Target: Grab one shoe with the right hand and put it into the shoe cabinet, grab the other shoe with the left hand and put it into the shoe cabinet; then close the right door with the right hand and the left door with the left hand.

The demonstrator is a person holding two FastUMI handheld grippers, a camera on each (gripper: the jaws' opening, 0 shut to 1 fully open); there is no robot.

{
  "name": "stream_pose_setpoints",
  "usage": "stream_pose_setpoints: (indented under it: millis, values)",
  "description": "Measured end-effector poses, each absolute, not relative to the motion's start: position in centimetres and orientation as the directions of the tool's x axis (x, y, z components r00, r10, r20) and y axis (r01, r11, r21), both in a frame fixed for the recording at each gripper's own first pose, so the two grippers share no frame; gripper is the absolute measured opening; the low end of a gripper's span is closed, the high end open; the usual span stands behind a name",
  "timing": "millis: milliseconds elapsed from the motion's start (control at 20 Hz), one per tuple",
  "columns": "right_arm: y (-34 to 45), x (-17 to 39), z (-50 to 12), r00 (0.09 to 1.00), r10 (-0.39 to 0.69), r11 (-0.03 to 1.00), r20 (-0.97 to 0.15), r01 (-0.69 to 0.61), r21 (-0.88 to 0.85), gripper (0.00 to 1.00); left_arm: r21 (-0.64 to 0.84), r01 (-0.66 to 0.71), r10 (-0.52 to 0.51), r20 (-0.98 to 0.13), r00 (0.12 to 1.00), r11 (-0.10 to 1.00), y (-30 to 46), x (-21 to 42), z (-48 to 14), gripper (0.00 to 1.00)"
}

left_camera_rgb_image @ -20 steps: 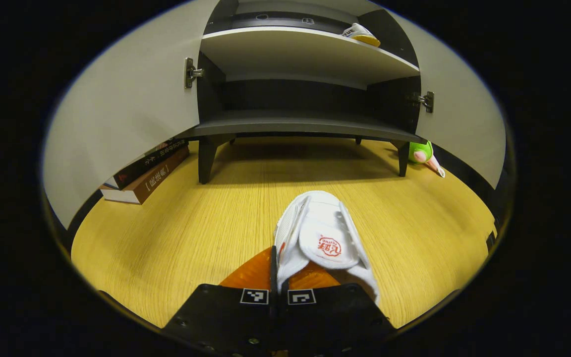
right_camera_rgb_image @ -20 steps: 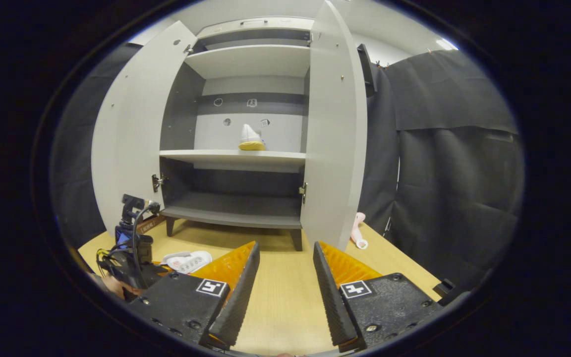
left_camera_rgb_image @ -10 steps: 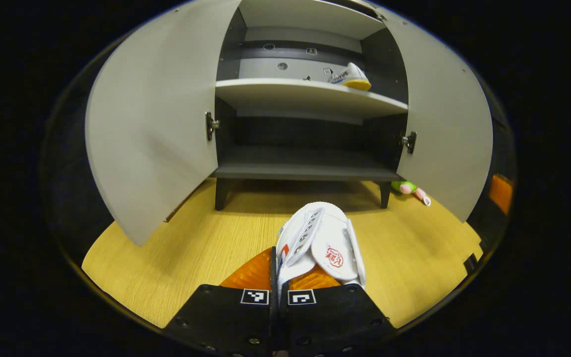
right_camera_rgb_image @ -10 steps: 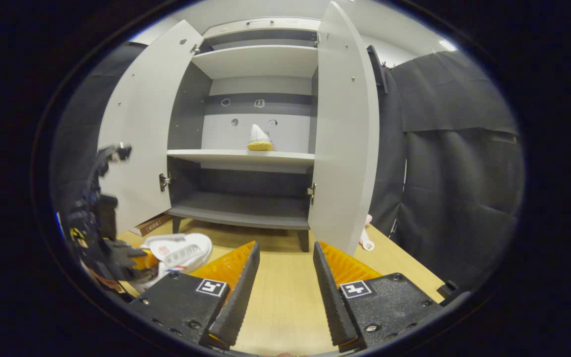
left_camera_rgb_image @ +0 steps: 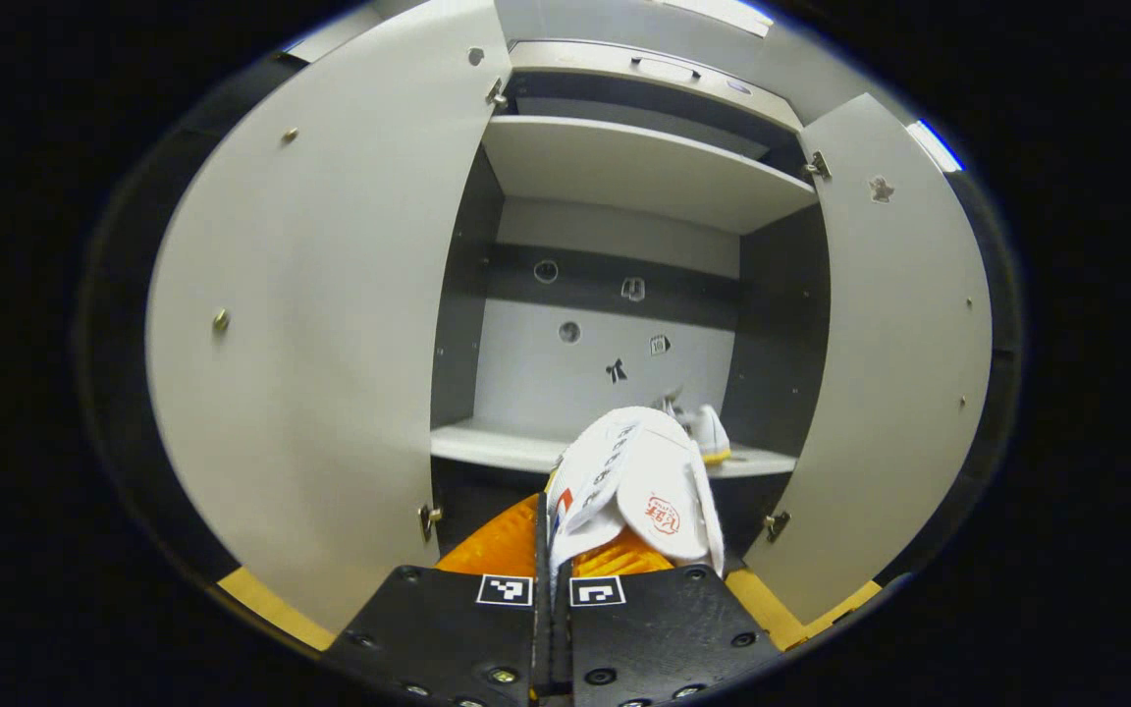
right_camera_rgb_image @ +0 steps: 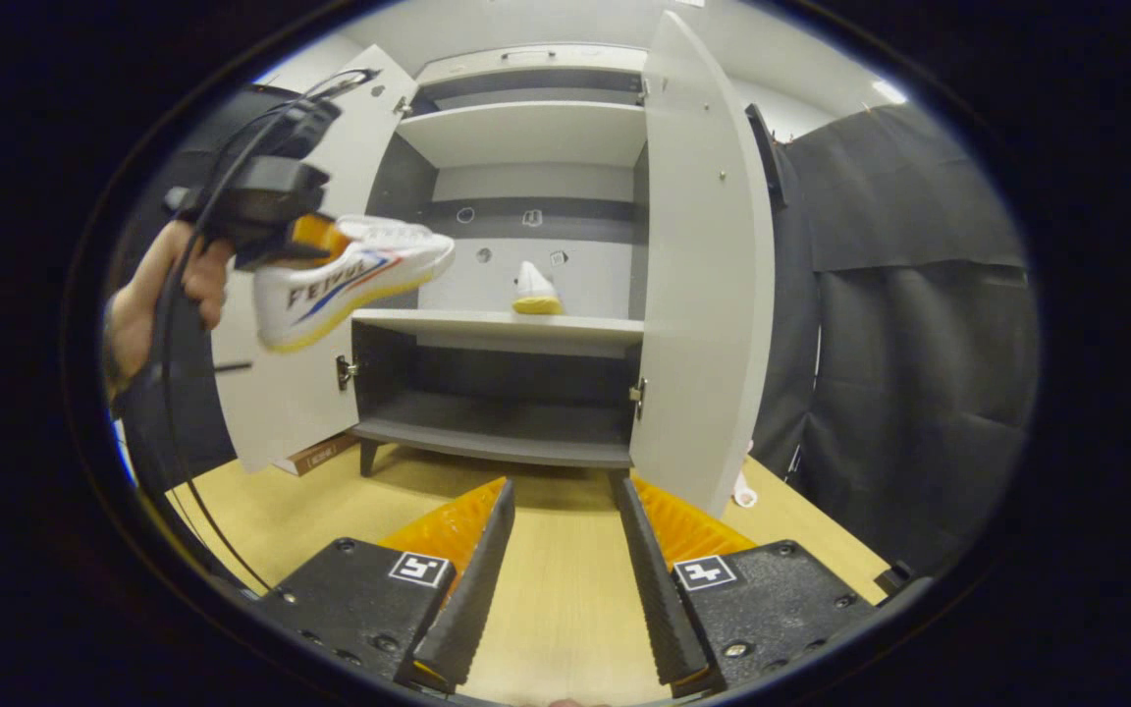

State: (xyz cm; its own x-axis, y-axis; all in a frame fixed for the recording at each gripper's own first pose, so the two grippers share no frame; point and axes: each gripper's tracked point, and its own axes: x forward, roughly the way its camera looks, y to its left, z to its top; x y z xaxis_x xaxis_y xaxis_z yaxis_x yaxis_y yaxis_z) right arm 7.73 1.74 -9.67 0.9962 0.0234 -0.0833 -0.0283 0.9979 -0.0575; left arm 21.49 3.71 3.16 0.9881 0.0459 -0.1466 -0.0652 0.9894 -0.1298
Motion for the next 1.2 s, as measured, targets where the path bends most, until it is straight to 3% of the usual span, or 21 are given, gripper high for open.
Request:
stream_pose_setpoints:
  millis: [150,300,500,600,650,950,1200]
  values:
    - [1.3,7.7,-9.3,0.997,0.016,0.998,-0.074,-0.020,-0.059,0.70,-0.040,-0.136,0.128,-0.160,0.979,0.990,5.3,27.8,6.0,0.00]
    - [0.7,7.4,-9.3,0.997,-0.006,1.000,-0.083,0.003,-0.031,0.73,-0.032,-0.142,0.132,-0.224,0.966,0.989,5.1,34.0,5.8,0.00]
    - [-0.2,7.0,-9.5,0.994,-0.041,0.999,-0.097,0.038,-0.033,0.70,0.024,-0.194,0.189,-0.361,0.913,0.981,6.4,40.8,1.8,0.00]
    - [-1.0,7.0,-9.9,0.992,-0.058,0.998,-0.108,0.057,-0.013,0.73,-0.014,-0.206,0.177,-0.455,0.872,0.978,6.2,43.2,-0.7,0.00]
    - [-1.6,6.9,-10.1,0.991,-0.072,0.997,-0.112,0.072,-0.008,0.69,-0.032,-0.214,0.170,-0.495,0.852,0.976,6.5,43.9,-2.2,0.00]
    - [-4.0,7.0,-11.0,0.979,-0.147,0.989,-0.141,0.149,0.001,0.73,-0.055,-0.237,0.149,-0.638,0.756,0.970,6.7,45.7,-7.3,0.00]
    - [-4.6,7.0,-11.9,0.973,-0.157,0.987,-0.170,0.161,0.009,0.70,-0.087,-0.258,0.127,-0.694,0.709,0.962,6.9,45.9,-8.8,0.00]
